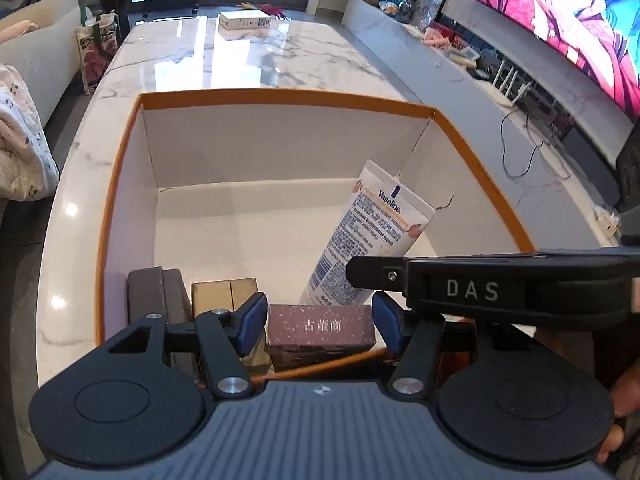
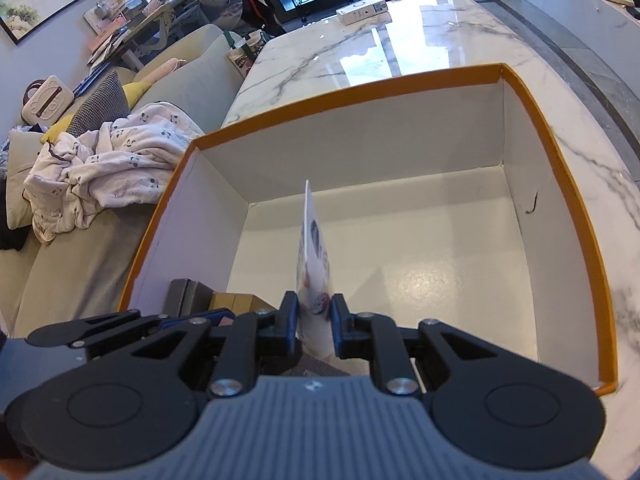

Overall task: Organize objects
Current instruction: 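Carry both items into the orange box while the left gripper releases the card deck box, then lower the Vaseline tube into the orange box and open the right gripper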

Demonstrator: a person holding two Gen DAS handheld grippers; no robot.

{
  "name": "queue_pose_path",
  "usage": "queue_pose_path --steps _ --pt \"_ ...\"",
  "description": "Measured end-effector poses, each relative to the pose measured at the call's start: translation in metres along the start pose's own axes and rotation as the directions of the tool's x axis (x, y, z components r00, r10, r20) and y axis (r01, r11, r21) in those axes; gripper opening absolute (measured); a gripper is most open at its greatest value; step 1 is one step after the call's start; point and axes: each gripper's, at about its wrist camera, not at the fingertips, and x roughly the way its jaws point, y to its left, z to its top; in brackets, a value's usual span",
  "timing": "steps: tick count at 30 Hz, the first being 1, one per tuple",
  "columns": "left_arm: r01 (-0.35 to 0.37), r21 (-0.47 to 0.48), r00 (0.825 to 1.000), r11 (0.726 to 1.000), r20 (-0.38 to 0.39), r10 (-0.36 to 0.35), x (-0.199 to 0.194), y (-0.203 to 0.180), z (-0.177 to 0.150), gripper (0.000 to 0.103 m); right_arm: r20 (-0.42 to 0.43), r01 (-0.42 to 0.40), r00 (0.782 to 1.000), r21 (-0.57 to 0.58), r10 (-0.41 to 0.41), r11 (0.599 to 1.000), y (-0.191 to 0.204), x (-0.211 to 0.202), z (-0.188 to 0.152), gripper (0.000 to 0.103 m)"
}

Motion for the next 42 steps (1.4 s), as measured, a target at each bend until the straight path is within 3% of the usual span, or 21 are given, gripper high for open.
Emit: queue_pose_path --steps 5,11,15,18,20,24,30,32,35,39,42 --pt "0.047 -0.056 0.999 0.997 0.028 -0.046 -0.023 0.012 -0.002 0.068 -0.008 0.034 0.999 -0.002 -0.035 0.999 -0.005 -0.002 0.0 0.018" --pt "0.078 -0.219 0.995 0.973 0.081 -0.062 -0.038 0.038 0.004 0.063 -0.031 0.037 0.999 -0.036 -0.038 0.999 0.005 0.001 -0.003 0.018" --pt "0.115 -0.243 0.993 0.963 0.052 -0.106 -0.036 0.043 0.005 0.058 -0.056 0.031 0.998 -0.029 -0.033 0.999 0.009 0.002 -0.007 0.018" --pt "0.188 -0.287 0.982 0.939 0.03 -0.187 -0.03 0.05 0.002 0.055 -0.054 0.063 0.996 -0.038 -0.065 0.997 0.009 0.0 -0.004 0.018" --pt "0.178 -0.313 0.983 0.933 0.023 -0.18 -0.026 0.055 0.002 0.055 -0.051 0.076 0.996 -0.041 -0.078 0.996 0.008 0.0 -0.002 0.018" --pt "0.131 -0.314 0.989 0.94 -0.025 -0.146 -0.015 0.055 0.008 0.055 -0.031 0.093 0.995 -0.054 -0.095 0.994 0.007 -0.004 0.002 0.018" --pt "0.146 -0.272 0.98 0.951 -0.09 -0.176 -0.003 0.043 0.016 0.055 -0.006 0.115 0.993 -0.096 -0.117 0.989 0.006 -0.008 0.007 0.018" --pt "0.181 -0.278 0.971 0.943 -0.099 -0.216 0.001 0.04 0.018 0.055 -0.007 0.118 0.993 -0.111 -0.12 0.987 0.005 -0.008 0.009 0.018" --pt "0.161 -0.265 0.975 0.951 -0.108 -0.195 0.005 0.035 0.022 0.055 -0.021 0.105 0.994 -0.111 -0.108 0.988 0.003 -0.008 0.009 0.018" --pt "0.218 -0.315 0.963 0.924 -0.084 -0.255 0.018 0.038 0.027 0.053 -0.048 0.099 0.993 -0.095 -0.104 0.991 -0.001 -0.008 0.006 0.018" --pt "0.207 -0.343 0.967 0.917 -0.069 -0.244 0.022 0.041 0.031 0.05 -0.062 0.106 0.992 -0.106 -0.113 0.989 -0.001 -0.01 0.003 0.018"
